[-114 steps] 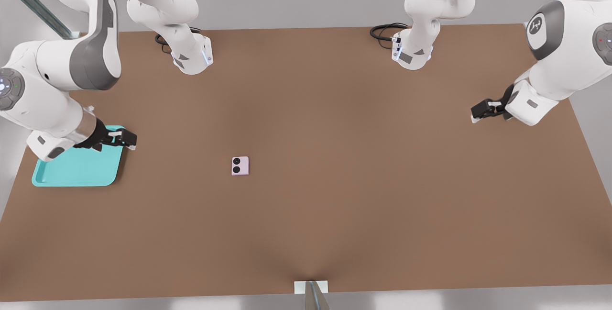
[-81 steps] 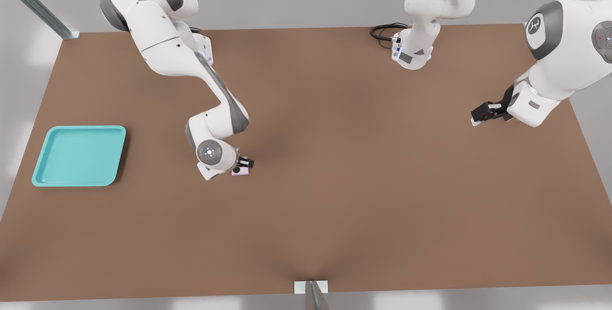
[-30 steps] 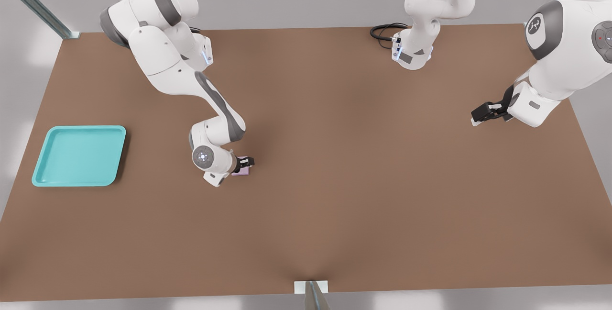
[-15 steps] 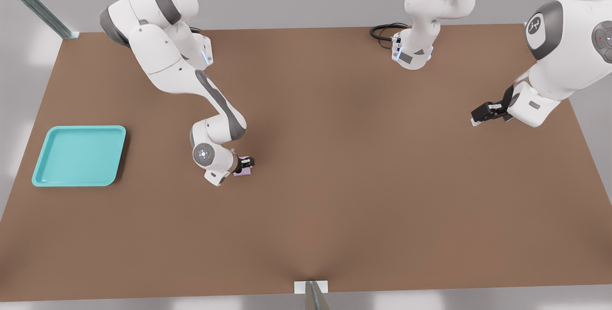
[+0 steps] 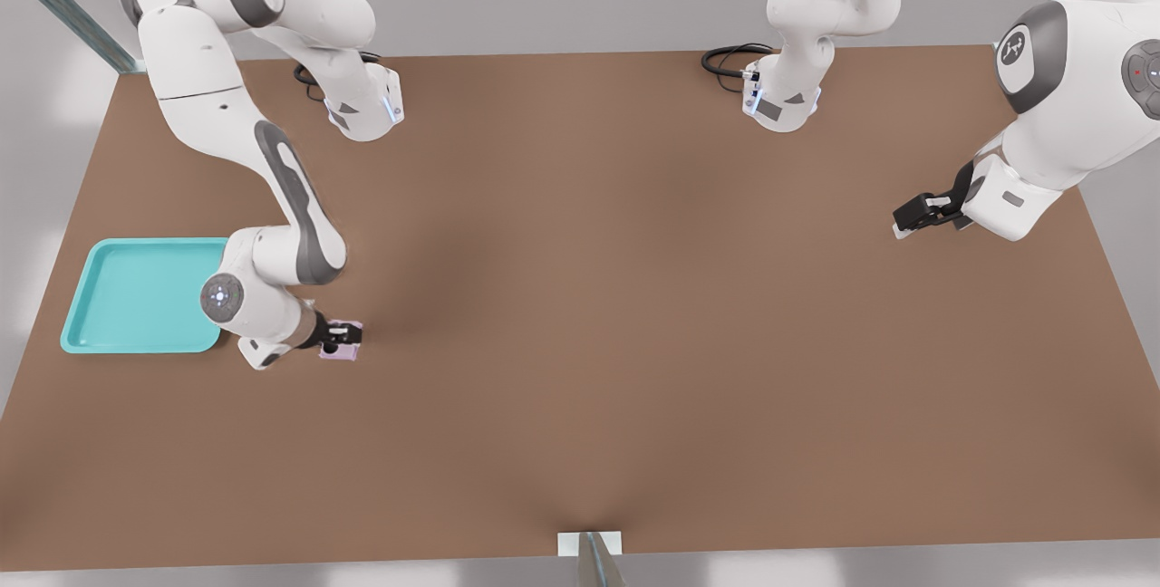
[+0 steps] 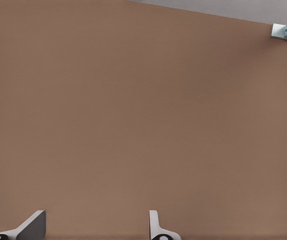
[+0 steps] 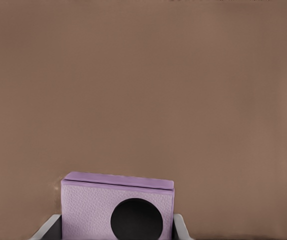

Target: Keep left arm still and place phone on the tray with right arm

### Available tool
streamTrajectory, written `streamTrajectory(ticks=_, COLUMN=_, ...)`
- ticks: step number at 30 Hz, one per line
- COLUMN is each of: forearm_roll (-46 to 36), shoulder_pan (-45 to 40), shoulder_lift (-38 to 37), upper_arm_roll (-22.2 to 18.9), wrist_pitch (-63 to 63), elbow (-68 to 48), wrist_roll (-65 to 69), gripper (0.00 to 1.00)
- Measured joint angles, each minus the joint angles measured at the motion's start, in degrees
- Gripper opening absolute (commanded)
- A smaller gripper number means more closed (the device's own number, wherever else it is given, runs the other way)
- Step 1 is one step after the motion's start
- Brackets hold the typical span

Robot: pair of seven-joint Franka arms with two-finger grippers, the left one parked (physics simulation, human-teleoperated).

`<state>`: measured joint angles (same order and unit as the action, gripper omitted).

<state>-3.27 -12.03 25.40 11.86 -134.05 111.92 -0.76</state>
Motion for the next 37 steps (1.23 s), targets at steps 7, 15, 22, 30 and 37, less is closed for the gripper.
streamTrajectory(ticks=7, forearm_roll=2.8, shoulder_pan=-20.2, shoulder_lift=-0.4, upper_arm_roll=0.0, wrist_pitch=3.0, elbow=0.0, wrist_roll=13.6, gripper=0.82)
streamTrajectory(ticks=15, forearm_roll=7.4, shoulder_pan=-31.5, shoulder_lift=2.1, upper_arm_roll=-0.6, wrist_pitch=4.1, elbow=-0.2, wrist_roll=29.7, gripper=1.0)
streamTrajectory(ticks=22, forearm_roll=11.8, shoulder_pan=-29.7, shoulder_lift=-1.4, upper_arm_roll=12.3, wrist_pitch=11.5, elbow=-18.3, wrist_roll=36.8, gripper=1.0)
streamTrajectory(ticks=30, forearm_roll=11.0, shoulder_pan=8.8, shoulder_lift=-19.0, upper_arm_roll=-6.6, wrist_pitch=31.1, elbow=-27.2, wrist_roll=25.2, gripper=1.0)
streamTrajectory(ticks=37, forearm_roll=5.8, shoulder_pan=21.2, shoulder_lift=-19.1, upper_arm_roll=-18.8, wrist_pitch=41.5, elbow=-27.3, wrist_roll=16.7, gripper=1.0)
